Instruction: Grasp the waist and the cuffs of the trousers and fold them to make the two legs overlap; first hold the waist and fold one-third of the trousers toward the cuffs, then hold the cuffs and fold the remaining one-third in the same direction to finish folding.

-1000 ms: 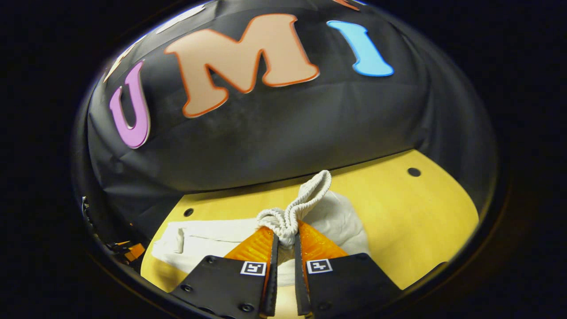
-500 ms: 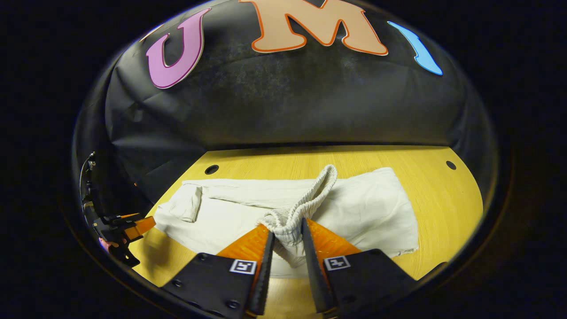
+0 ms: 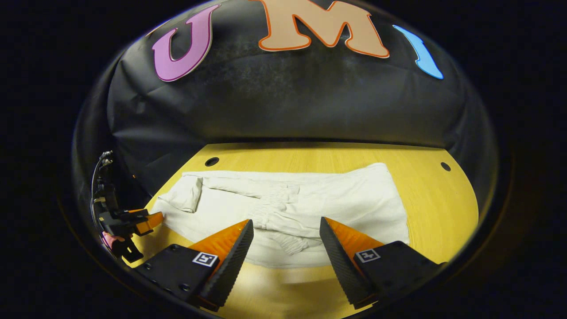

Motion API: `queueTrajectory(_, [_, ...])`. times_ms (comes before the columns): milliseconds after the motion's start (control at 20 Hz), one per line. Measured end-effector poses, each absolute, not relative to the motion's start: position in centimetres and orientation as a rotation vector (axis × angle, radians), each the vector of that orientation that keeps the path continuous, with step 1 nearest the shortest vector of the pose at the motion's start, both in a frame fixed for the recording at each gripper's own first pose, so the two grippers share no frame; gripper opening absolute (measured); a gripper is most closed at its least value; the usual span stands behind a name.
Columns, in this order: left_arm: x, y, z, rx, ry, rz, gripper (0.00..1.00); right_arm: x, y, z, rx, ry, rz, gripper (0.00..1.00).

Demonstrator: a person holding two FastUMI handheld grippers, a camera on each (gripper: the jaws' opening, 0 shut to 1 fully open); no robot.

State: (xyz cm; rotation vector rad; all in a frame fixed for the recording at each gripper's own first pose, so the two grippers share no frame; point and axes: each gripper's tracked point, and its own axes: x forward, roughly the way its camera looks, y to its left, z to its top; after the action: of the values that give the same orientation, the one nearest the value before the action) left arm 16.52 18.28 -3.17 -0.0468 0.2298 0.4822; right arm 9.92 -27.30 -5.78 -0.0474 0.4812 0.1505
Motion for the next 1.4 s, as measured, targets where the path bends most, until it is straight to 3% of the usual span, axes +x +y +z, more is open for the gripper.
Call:
queueTrajectory(50, [16.7, 18.3, -3.2, -0.043, 0.227, 0.481, 0.95, 9.9, -27.6, -5.4, -0.040, 0.475, 0.145, 0.92])
queueTrajectory(350, [17.1, 17.8, -3.3, -0.050, 0.240, 0.443, 0.91, 8.7, -31.1, -4.0, -0.020, 0.455, 0.073, 0.92])
queueTrajectory(400, [17.6, 17.1, -3.1, -0.048, 0.256, 0.428, 0.84, 8.4, -31.6, -3.9, -0.007, 0.455, 0.062, 0.92])
queueTrajectory(450, [18.1, 16.4, -3.2, -0.043, 0.267, 0.412, 0.67, 8.2, -32.1, -3.9, -0.003, 0.456, 0.053, 0.92])
queueTrajectory(500, [18.6, 16.0, -3.2, -0.045, 0.266, 0.397, 0.58, 7.8, -32.5, -3.8, 0.001, 0.455, 0.047, 0.97])
queueTrajectory(550, [18.9, 15.6, -3.1, -0.052, 0.259, 0.383, 0.39, 7.5, -32.9, -3.6, 0.001, 0.452, 0.040, 0.92])
queueTrajectory(600, [19.2, 15.2, -2.9, -0.064, 0.251, 0.374, 0.29, 7.2, -33.2, -3.7, -0.001, 0.449, 0.036, 0.92])
queueTrajectory(650, [19.3, 15.1, -3.0, -0.073, 0.248, 0.380, 0.05, 6.9, -33.7, -3.6, -0.010, 0.448, 0.029, 0.92])
queueTrajectory(700, [19.3, 15.0, -3.0, -0.075, 0.250, 0.382, 0.00, 6.6, -34.2, -3.6, -0.020, 0.448, 0.022, 0.97])
queueTrajectory(750, [19.4, 15.0, -2.8, -0.082, 0.238, 0.381, 0.00, 6.2, -34.9, -3.5, -0.029, 0.448, 0.013, 0.92])
queueTrajectory(950, [19.6, 14.4, -2.2, -0.103, 0.235, 0.370, 0.00, 5.0, -37.0, -3.1, -0.042, 0.438, -0.025, 0.92])
queueTrajectory(1000, [19.7, 14.1, -1.8, -0.106, 0.226, 0.364, 0.00, 4.9, -37.5, -3.1, -0.046, 0.437, -0.030, 0.97])
queueTrajectory(1050, [19.6, 13.8, -1.3, -0.112, 0.214, 0.359, 0.00, 4.7, -37.8, -3.0, -0.048, 0.432, -0.030, 0.92])
queueTrajectory(1100, [19.7, 13.3, -0.5, -0.120, 0.197, 0.352, 0.00, 4.5, -38.1, -2.7, -0.049, 0.427, -0.032, 0.96])
queueTrajectory(1150, [19.9, 12.2, 0.4, -0.136, 0.181, 0.329, 0.00, 4.2, -38.7, -2.5, -0.050, 0.422, -0.039, 0.92])
queueTrajectory(1300, [20.3, 9.4, 2.3, -0.126, 0.157, 0.269, 0.00, 3.6, -39.9, -2.4, -0.039, 0.422, -0.045, 0.92])
queueTrajectory(1350, [20.6, 7.9, 3.1, -0.103, 0.151, 0.248, 0.00, 3.3, -40.4, -2.4, -0.030, 0.424, -0.045, 0.97])
queueTrajectory(1400, [20.8, 6.6, 3.8, -0.092, 0.145, 0.231, 0.00, 3.1, -41.0, -2.1, -0.018, 0.419, -0.046, 0.92])
